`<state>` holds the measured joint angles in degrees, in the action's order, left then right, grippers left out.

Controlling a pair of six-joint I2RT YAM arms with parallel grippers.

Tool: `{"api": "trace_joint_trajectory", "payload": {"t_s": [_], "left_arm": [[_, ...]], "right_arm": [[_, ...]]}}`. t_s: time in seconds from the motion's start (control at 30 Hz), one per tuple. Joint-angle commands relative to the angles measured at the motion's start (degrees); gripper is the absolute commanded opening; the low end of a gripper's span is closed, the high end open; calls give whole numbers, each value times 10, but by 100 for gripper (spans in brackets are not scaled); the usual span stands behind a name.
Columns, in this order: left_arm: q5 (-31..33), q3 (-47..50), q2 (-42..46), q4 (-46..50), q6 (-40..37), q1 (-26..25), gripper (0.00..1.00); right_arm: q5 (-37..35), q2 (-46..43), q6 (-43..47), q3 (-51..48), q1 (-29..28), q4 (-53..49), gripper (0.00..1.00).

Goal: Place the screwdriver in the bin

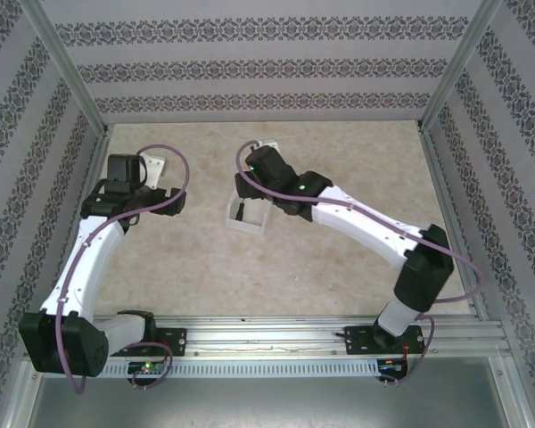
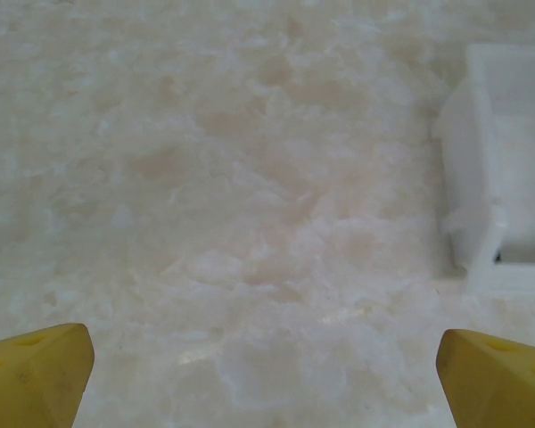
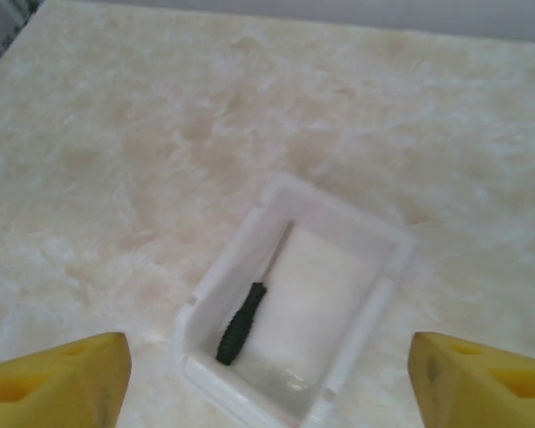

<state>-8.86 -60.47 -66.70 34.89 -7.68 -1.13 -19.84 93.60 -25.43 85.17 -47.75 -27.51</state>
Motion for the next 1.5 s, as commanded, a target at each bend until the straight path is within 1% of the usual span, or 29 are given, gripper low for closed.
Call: {"api": "trace_joint_trajectory", "payload": {"t_s": [0.0,0.03,0.13,0.2,0.23,0.3,0.37,0.43,0.57,0.7,0.83,0.93,1.0,1.1,1.17,1.27,1.37,1.43,1.47], "left_arm": [[34,55,6,-102,53,-5,99],[35,75,10,-129,60,-4,99],[48,130,19,-204,72,-4,99],[55,151,19,-238,74,-3,99],[57,155,14,-246,74,-3,99],[58,158,3,-255,81,-2,99],[54,168,-6,-276,92,2,99],[53,185,-10,-311,99,5,99],[66,225,-23,-391,107,9,99],[63,258,-53,-471,111,10,99],[74,280,-73,-527,94,14,99],[82,324,-71,-609,79,17,99],[84,349,-74,-660,85,20,99],[74,389,-96,-753,91,21,99],[77,409,-118,-816,96,22,99],[81,422,-156,-887,92,23,99],[84,422,-196,-922,97,25,99],[88,428,-227,-961,99,26,99],[90,433,-246,-991,100,26,99]], "right_arm": [[-72,-32,95,-50,8,21,89],[-104,-43,115,-65,5,30,89],[-141,-74,177,-104,5,60,90],[-168,-97,214,-146,8,111,91],[-168,-112,241,-174,12,142,91],[-161,-145,294,-228,21,207,97],[-140,-189,327,-290,39,279,98],[-106,-234,314,-338,76,320,98],[-4,-313,240,-437,199,386,98],[43,-344,217,-513,289,443,98],[53,-347,213,-557,334,472,98],[40,-354,212,-585,360,496,98],[34,-358,217,-618,375,539,98],[44,-350,232,-679,409,625,98],[46,-328,229,-697,430,660,98],[85,-288,225,-707,448,716,98],[102,-226,233,-713,450,808,98],[123,-191,232,-697,455,794,98],[139,-163,234,-701,459,824,98]]}}
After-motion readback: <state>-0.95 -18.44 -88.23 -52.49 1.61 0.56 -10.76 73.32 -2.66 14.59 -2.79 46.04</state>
